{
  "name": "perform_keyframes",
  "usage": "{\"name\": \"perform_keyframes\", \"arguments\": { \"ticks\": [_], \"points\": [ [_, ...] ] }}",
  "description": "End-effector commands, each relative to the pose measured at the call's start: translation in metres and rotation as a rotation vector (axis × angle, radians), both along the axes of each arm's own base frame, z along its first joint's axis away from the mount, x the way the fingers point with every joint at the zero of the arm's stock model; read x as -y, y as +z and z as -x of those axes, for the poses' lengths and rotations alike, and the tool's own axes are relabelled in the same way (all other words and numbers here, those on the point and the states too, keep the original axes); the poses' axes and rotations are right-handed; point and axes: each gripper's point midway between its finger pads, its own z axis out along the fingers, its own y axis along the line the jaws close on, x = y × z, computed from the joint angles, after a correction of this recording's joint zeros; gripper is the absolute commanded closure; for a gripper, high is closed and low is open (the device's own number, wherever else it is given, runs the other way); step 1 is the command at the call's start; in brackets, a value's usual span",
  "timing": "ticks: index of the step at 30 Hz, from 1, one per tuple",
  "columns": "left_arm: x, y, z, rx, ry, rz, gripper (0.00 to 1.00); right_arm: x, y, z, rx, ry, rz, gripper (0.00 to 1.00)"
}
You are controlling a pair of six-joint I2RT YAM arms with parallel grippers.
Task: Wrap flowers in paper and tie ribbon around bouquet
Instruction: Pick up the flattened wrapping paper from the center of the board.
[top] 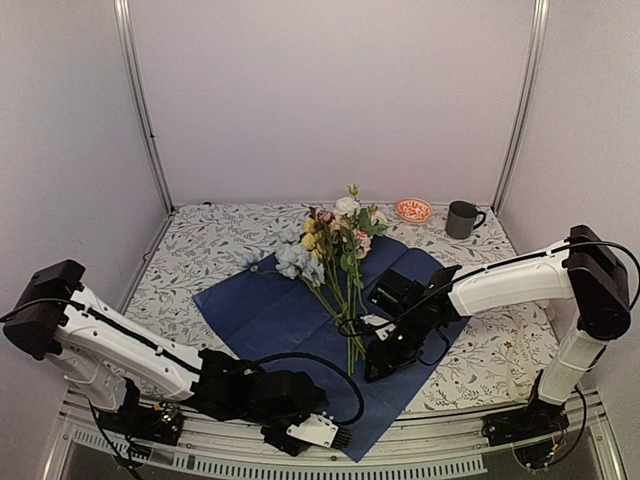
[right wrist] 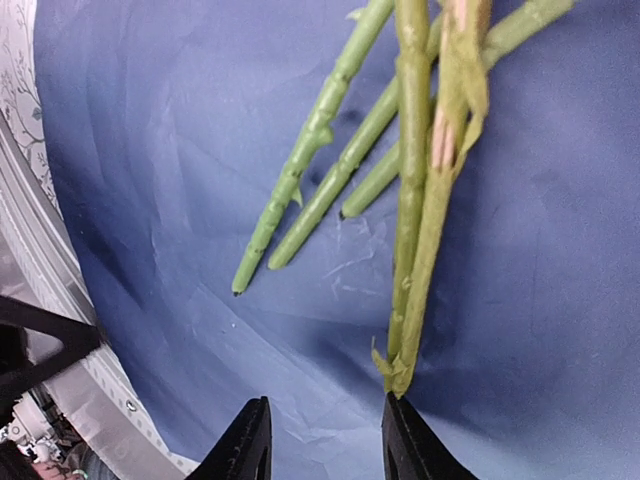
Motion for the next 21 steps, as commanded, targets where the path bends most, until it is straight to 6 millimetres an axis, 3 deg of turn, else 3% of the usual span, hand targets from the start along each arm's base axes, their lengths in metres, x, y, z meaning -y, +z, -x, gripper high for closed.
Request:
{"name": "perform_keyframes", "arguments": {
  "ticks": [1, 7, 11, 14, 21],
  "points": [
    [0.004, -0.020, 0.001, 0.062, -0.093, -0.088, 0.15, -0.007, -0.001, -0.011, -0.009, -0.019, -0.070, 0.60],
    [0.009, -0.019, -0.013, 0.138, -0.080, -0.052, 0.23, -0.009, -0.004, -0.009, -0.031, -0.035, -0.102, 0.60],
    [0.024, 0.007, -0.029, 0.239, -0.041, 0.080, 0.42, -0.015, -0.003, -0.008, -0.054, -0.034, -0.128, 0.61],
    [0.032, 0.021, -0.027, 0.230, -0.066, 0.142, 0.48, -0.017, -0.002, -0.008, -0.059, -0.032, -0.135, 0.61],
    [0.028, 0.007, -0.024, 0.197, -0.089, 0.079, 0.49, -0.016, -0.003, -0.008, -0.061, -0.041, -0.132, 0.61]
  ]
}}
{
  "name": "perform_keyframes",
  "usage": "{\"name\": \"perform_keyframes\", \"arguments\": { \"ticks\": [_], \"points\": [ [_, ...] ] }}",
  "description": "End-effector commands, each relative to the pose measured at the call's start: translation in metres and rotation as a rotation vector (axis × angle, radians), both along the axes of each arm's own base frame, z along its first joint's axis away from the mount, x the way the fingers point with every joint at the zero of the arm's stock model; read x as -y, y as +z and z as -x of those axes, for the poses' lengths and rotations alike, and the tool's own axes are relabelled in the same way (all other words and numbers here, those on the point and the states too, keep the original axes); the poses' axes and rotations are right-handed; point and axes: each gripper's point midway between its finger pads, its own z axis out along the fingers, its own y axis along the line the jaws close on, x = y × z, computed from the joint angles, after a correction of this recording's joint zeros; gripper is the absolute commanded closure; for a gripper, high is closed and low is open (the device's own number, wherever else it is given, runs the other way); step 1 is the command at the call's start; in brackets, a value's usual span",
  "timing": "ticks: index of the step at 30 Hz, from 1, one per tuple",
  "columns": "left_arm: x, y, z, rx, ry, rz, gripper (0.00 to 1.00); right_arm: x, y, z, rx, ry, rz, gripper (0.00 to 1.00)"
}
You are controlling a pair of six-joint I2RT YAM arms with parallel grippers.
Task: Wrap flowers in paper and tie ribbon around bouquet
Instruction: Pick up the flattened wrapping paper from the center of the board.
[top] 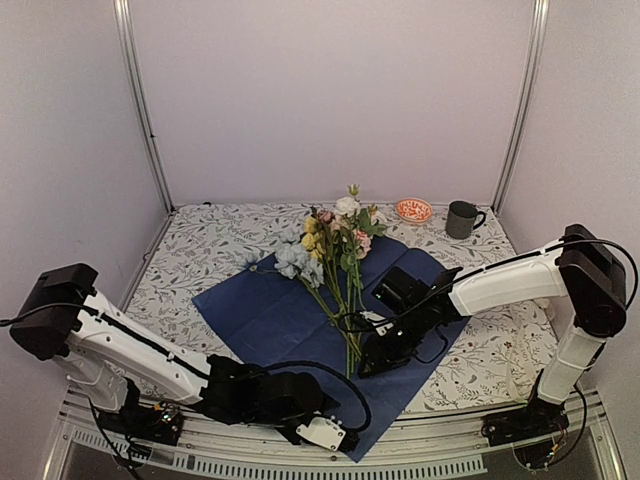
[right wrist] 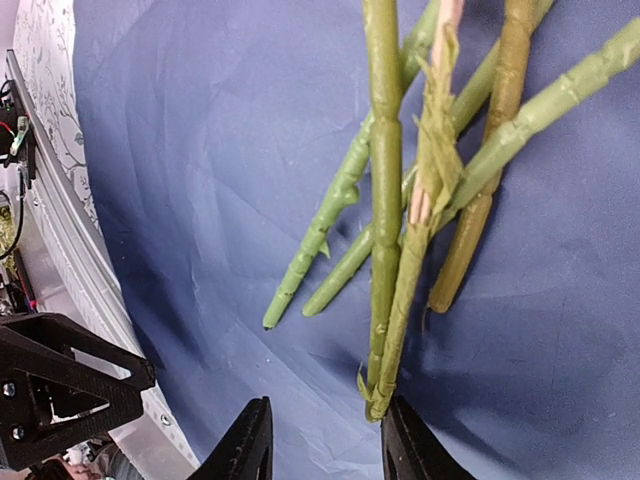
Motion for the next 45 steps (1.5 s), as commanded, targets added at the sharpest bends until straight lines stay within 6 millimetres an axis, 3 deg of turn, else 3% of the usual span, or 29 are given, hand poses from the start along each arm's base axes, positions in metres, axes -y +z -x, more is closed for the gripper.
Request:
{"name": "perform_keyframes", "arguments": {
  "ticks": [1, 5, 9, 18, 22, 30, 37, 42, 45],
  "points": [
    [0.002, 0.001, -0.006, 0.018, -0.010, -0.014, 0.48, -0.001, -0.002, 0.001, -0.015, -0.006, -0.011, 0.61],
    [-0.001, -0.004, -0.007, 0.010, -0.009, -0.055, 0.43, 0.000, -0.004, 0.002, -0.021, -0.005, -0.010, 0.61],
    [-0.008, -0.007, 0.011, -0.072, -0.086, -0.113, 0.31, 0.001, -0.004, 0.007, -0.038, 0.006, -0.016, 0.61],
    [-0.006, -0.012, 0.014, -0.068, -0.107, -0.119, 0.22, 0.004, -0.008, 0.010, -0.050, 0.007, -0.012, 0.61],
    [-0.005, -0.014, 0.014, -0.064, -0.109, -0.120, 0.22, 0.003, -0.008, 0.010, -0.050, 0.006, -0.016, 0.61],
    [0.004, 0.000, -0.011, 0.046, -0.001, -0.001, 0.43, -0.001, -0.011, 0.009, -0.061, 0.004, -0.031, 0.61],
    [0.009, 0.009, -0.026, 0.067, 0.092, 0.052, 0.53, -0.003, -0.016, 0.012, -0.082, 0.013, -0.036, 0.62],
    [0.012, 0.014, -0.029, 0.005, 0.124, 0.071, 0.72, -0.004, -0.010, 0.013, -0.084, 0.019, -0.053, 0.62],
    [0.012, 0.013, -0.020, -0.068, 0.093, 0.051, 0.85, -0.004, -0.004, 0.013, -0.081, 0.017, -0.065, 0.61]
  ]
}}
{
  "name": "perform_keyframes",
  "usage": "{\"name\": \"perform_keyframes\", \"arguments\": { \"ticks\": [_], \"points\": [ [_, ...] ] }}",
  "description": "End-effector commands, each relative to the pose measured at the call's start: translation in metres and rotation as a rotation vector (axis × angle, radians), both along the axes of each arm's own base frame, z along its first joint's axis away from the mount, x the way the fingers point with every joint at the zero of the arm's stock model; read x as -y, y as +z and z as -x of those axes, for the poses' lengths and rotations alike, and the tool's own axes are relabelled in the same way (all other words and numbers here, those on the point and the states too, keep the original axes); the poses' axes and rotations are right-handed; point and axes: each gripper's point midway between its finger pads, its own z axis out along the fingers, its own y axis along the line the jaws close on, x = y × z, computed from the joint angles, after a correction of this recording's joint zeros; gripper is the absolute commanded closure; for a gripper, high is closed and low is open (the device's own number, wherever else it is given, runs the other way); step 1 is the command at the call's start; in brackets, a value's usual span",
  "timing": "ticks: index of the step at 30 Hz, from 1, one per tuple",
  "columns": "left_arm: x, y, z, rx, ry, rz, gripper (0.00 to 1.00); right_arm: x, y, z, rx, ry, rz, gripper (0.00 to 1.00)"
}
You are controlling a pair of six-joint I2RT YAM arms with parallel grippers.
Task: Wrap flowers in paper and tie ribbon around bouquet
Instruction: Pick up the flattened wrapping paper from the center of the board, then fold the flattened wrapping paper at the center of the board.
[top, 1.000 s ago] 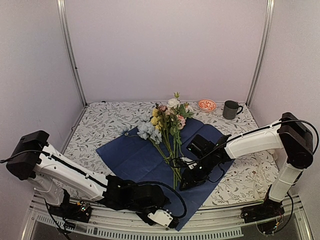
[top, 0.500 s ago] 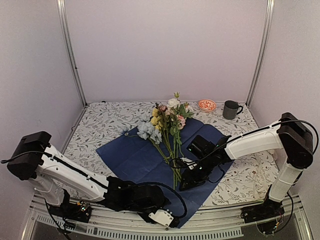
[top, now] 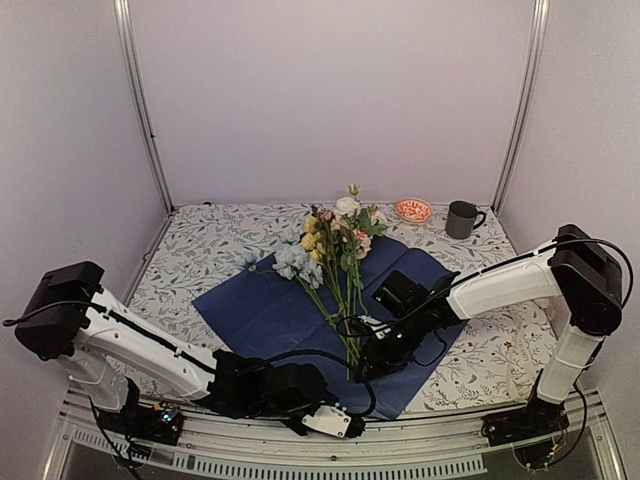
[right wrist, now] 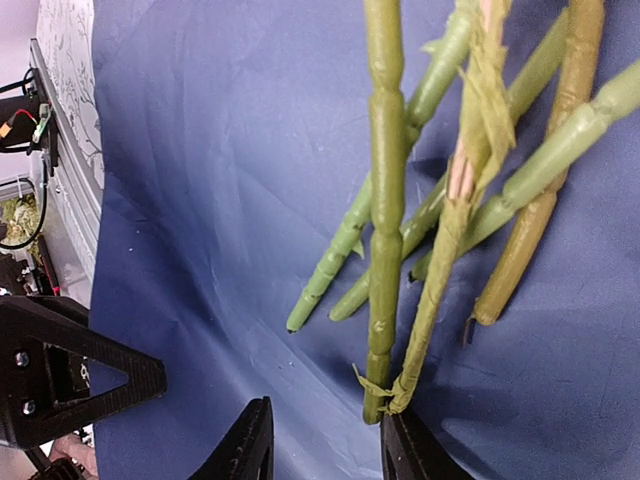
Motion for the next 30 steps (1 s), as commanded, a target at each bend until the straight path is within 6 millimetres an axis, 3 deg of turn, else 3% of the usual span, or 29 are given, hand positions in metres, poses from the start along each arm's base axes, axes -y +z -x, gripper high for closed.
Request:
{"name": "perform_keyframes", "arguments": {
  "ticks": [1, 2, 5, 10, 14, 19, 23, 27, 30],
  "points": [
    [0.007, 0.011, 0.004, -0.100, 0.001, 0.030, 0.93, 0.003, 0.003, 0.002, -0.015, -0.001, -0.014, 0.61],
    [0.008, 0.011, 0.004, -0.116, 0.012, 0.031, 1.00, 0.002, 0.007, 0.002, -0.015, -0.003, -0.022, 0.62],
    [0.007, 0.011, -0.002, -0.160, 0.066, 0.034, 1.00, 0.002, 0.019, 0.000, -0.016, -0.002, -0.058, 0.61],
    [0.002, 0.033, -0.027, -0.318, 0.175, 0.146, 1.00, -0.002, 0.075, -0.024, 0.086, 0.028, -0.232, 0.57],
    [0.000, 0.049, -0.031, -0.448, 0.180, 0.251, 1.00, -0.006, 0.103, -0.028, 0.154, 0.112, -0.340, 0.49],
    [-0.010, 0.062, -0.058, -0.551, 0.238, 0.352, 1.00, -0.008, 0.117, -0.031, 0.187, 0.199, -0.444, 0.46],
    [-0.017, 0.053, -0.084, -0.605, 0.328, 0.342, 1.00, -0.004, 0.125, -0.042, 0.196, 0.210, -0.512, 0.40],
    [-0.023, 0.040, -0.097, -0.631, 0.375, 0.324, 1.00, 0.016, 0.115, -0.073, 0.209, 0.127, -0.492, 0.33],
    [-0.024, 0.037, -0.104, -0.649, 0.392, 0.328, 1.00, 0.033, 0.120, -0.098, 0.225, 0.059, -0.530, 0.31]
  ]
}}
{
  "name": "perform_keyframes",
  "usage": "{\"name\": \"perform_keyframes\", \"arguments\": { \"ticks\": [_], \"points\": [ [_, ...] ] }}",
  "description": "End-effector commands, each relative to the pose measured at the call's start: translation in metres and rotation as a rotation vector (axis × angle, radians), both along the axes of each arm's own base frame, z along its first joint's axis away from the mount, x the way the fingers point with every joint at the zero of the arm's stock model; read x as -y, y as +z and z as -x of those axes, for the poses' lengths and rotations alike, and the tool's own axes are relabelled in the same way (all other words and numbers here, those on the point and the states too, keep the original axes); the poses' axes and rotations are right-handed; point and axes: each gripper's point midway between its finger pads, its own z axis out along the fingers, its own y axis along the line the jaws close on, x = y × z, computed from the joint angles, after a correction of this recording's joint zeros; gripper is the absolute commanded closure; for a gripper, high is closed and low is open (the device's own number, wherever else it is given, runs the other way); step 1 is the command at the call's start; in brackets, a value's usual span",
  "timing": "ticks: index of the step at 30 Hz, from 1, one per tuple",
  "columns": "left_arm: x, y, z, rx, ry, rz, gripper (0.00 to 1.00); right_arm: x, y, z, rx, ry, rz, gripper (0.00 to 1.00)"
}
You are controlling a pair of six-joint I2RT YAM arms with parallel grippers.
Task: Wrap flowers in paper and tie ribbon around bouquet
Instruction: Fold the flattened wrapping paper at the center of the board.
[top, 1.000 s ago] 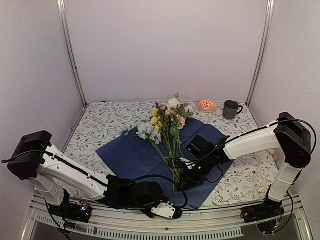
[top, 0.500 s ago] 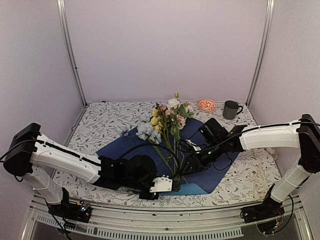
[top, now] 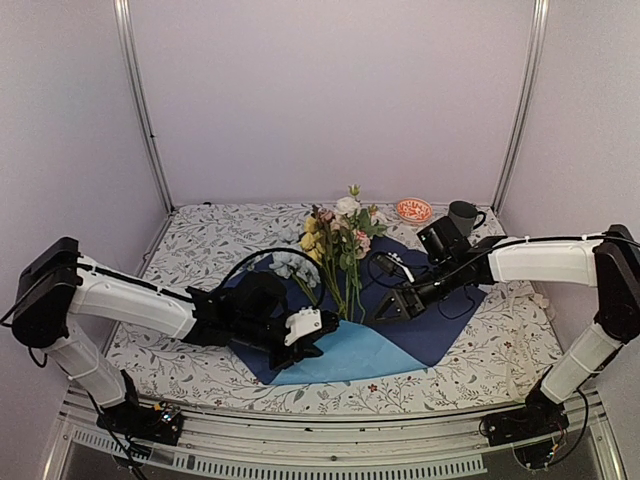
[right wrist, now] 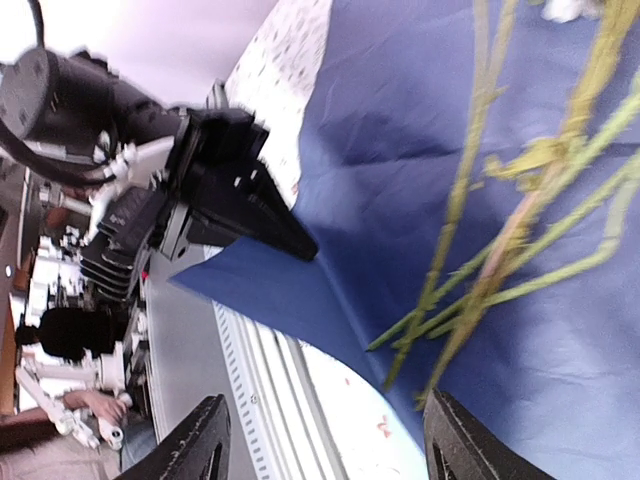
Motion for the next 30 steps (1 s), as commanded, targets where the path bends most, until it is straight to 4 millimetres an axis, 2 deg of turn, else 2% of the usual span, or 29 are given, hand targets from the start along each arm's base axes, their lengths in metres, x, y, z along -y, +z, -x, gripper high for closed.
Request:
{"name": "perform_keyframes", "arguments": {
  "ticks": [1, 3, 7, 10, 17, 19, 22, 28, 30],
  "points": [
    [0.004, 0.001, -0.010, -0.051, 0.020, 0.032, 1.00, 0.016, 0.008, -0.032, 0.034, -0.053, -0.072, 0.30],
    [0.004, -0.001, -0.016, -0.056, 0.036, 0.028, 1.00, 0.018, -0.006, -0.031, 0.050, -0.071, -0.022, 0.30],
    [0.003, -0.006, -0.024, -0.064, 0.059, 0.021, 1.00, 0.022, -0.033, -0.013, 0.013, -0.052, 0.006, 0.30],
    [0.003, -0.010, -0.029, -0.068, 0.070, 0.013, 1.00, 0.024, -0.054, -0.010, 0.001, -0.073, 0.059, 0.30],
    [0.009, -0.015, -0.037, -0.062, 0.074, 0.000, 1.00, 0.022, -0.085, -0.004, -0.071, -0.070, 0.097, 0.31],
    [0.008, -0.015, -0.041, -0.046, 0.087, -0.005, 1.00, 0.023, -0.089, 0.001, -0.095, -0.066, 0.090, 0.40],
    [0.007, -0.014, -0.048, -0.024, 0.107, -0.005, 1.00, 0.022, -0.087, 0.009, -0.121, -0.057, 0.047, 0.60],
    [0.005, -0.024, -0.050, -0.037, 0.115, -0.043, 1.00, 0.027, -0.090, 0.025, -0.191, -0.064, 0.022, 1.00],
    [0.005, -0.024, -0.053, -0.034, 0.133, -0.042, 1.00, 0.029, -0.094, 0.021, -0.186, -0.088, 0.046, 1.00]
  ]
}}
